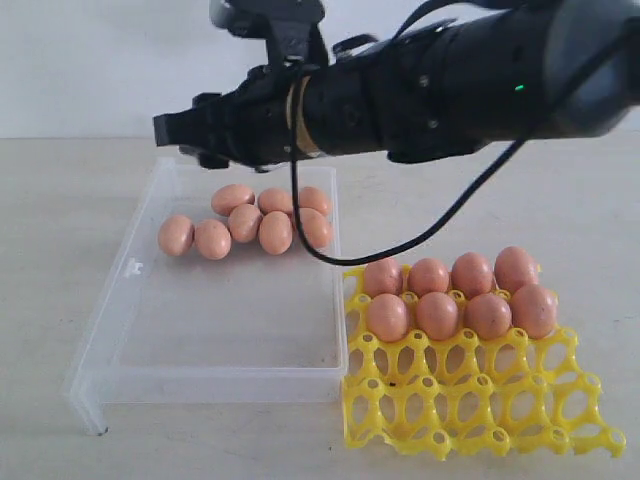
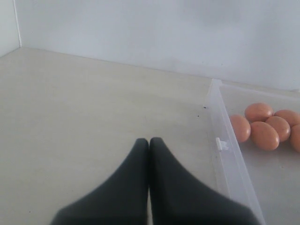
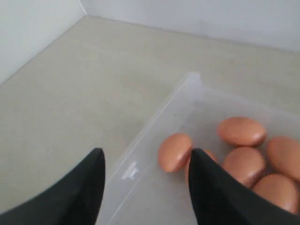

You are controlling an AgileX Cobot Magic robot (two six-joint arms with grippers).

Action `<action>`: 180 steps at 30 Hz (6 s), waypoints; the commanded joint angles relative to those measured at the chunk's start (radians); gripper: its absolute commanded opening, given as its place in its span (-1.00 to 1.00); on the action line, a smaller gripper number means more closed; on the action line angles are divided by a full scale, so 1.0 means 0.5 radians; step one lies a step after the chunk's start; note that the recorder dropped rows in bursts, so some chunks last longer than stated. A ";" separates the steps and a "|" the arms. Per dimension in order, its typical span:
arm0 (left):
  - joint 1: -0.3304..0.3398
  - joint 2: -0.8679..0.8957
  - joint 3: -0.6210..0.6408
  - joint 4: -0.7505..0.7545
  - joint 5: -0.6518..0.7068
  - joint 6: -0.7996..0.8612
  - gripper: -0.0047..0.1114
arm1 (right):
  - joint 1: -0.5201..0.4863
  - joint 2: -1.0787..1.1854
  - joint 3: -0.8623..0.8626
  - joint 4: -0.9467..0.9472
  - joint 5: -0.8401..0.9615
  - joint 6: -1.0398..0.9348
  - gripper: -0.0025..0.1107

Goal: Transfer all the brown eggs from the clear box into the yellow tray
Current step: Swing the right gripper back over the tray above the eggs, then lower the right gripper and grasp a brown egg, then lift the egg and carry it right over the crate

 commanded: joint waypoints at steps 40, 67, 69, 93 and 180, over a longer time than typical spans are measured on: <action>-0.006 0.006 0.000 -0.016 0.007 -0.015 -0.99 | -0.091 0.113 -0.272 2.523 2.104 -3.775 -0.39; -0.006 0.006 0.000 -0.015 0.003 -0.015 -0.99 | -0.081 0.834 -1.097 3.075 1.679 -3.348 0.23; -0.006 0.006 0.000 -0.015 0.003 -0.015 -0.99 | -0.081 0.855 -1.101 3.058 1.637 -3.338 0.23; -0.006 0.006 0.000 -0.015 0.003 -0.015 -0.99 | -0.124 0.994 -1.097 2.869 1.490 -2.980 0.23; -0.006 0.006 0.000 -0.015 0.003 -0.015 -0.99 | -1.552 -0.319 1.222 0.295 -2.038 -1.165 -0.96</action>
